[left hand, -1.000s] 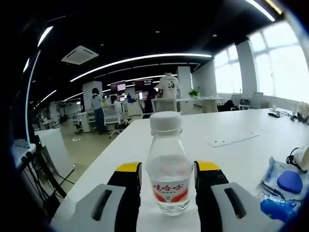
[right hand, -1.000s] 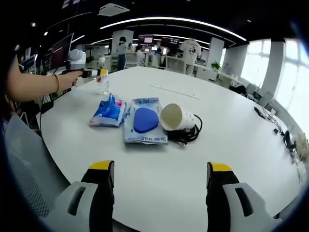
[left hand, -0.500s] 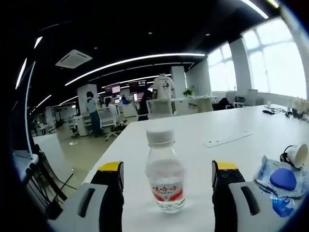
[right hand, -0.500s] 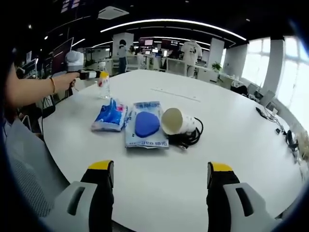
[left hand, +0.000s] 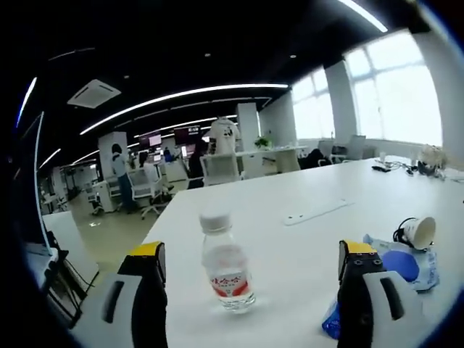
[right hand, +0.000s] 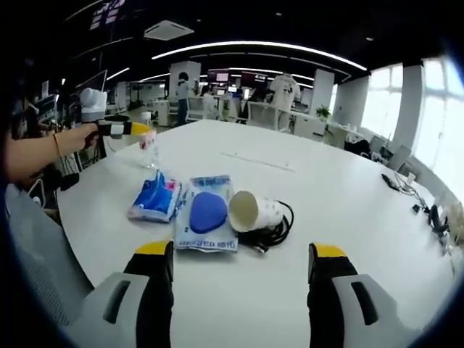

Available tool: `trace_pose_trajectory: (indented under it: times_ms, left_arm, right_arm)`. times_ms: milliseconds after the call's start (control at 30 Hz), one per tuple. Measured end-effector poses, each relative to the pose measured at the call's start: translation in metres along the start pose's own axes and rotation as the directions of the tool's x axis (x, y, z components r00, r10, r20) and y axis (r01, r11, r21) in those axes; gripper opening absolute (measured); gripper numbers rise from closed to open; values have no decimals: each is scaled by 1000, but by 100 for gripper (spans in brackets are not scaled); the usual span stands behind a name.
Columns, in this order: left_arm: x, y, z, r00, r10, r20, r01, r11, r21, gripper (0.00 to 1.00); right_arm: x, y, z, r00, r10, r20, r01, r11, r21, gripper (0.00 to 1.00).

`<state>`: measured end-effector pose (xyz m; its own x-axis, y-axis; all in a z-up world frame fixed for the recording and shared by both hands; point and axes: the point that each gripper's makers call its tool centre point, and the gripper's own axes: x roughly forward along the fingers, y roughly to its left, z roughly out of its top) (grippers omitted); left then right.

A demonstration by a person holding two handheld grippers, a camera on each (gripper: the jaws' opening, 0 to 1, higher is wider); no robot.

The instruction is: Arrange the tabletop items into an orderly group along one side of the table until the central work area is clear of visible clutter.

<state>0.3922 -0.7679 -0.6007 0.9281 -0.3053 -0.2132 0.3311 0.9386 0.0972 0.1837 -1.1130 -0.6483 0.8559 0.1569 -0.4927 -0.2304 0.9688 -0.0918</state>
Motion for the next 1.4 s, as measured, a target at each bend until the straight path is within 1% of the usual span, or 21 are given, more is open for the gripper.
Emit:
trace_pose_trajectory:
  times_ms: [167, 233, 367, 433, 467, 600, 667, 733, 800, 867, 967, 1033, 1100, 1233, 1333, 1400]
  left_arm:
    - [-10, -10, 4, 999, -48, -4, 48, 999, -2, 97]
    - [-14, -13, 5, 999, -54, -11, 54, 999, -10, 97]
    - [-23, -22, 6, 996, -86, -15, 86, 996, -7, 97]
    - [-25, -25, 6, 995, -98, -20, 98, 995, -2, 97]
    - [-27, -27, 6, 994, -106, -26, 106, 994, -10, 97]
    - [-33, -37, 1, 989, -145, -42, 145, 989, -13, 97]
    - [-36, -41, -3, 987, -152, -50, 152, 988, -6, 97]
    - [-40, -46, -4, 984, -170, -44, 170, 985, -8, 97]
    - [-43, -49, -4, 983, -180, -38, 179, 984, -6, 97]
    - [-46, -53, -6, 981, -191, -44, 191, 982, -9, 97]
    - [-50, -58, -10, 977, -205, -61, 205, 979, -11, 96]
    - [-53, -60, -13, 975, -211, -72, 212, 977, 12, 96]
    - [-54, -62, -16, 973, -214, -84, 216, 976, 20, 96]
    - [-58, -68, -19, 969, -233, -86, 235, 972, 10, 93]
    - [-60, -73, -21, 965, -244, -92, 246, 969, 5, 94]
    - [-61, -76, -24, 963, -251, -94, 252, 968, 0, 94]
  right_arm:
    - [11, -10, 2, 1000, -9, -1, 9, 1000, -27, 71]
    - [15, -14, 1, 1000, -12, -8, 12, 999, -33, 70]
    - [24, -20, 3, 1000, -2, -5, 2, 1000, -30, 63]
    - [29, -23, 4, 1000, -2, -11, 2, 999, -38, 61]
    - [31, -23, 5, 1000, 0, -10, 0, 999, -39, 60]
    - [44, -24, 8, 1000, 20, -8, -21, 999, -49, 49]
    - [50, -24, 10, 1000, 17, -8, -18, 998, -66, 49]
    - [54, -24, 12, 1000, 20, -5, -20, 997, -79, 47]
    - [59, -24, 13, 1000, 26, 2, -26, 995, -93, 45]
    - [65, -23, 14, 999, 33, 1, -33, 995, -99, 42]
    - [74, -24, 11, 999, 37, -10, -38, 995, -92, 40]
    - [77, -26, 10, 999, 32, -13, -33, 996, -80, 37]
    - [82, -28, 10, 1000, 26, -13, -27, 997, -69, 34]
    - [89, -28, 8, 1000, 19, -23, -20, 997, -68, 33]
    - [94, -27, 8, 1000, 16, -22, -17, 999, -51, 28]
    - [97, -27, 7, 999, 1, -32, -3, 997, -82, 26]
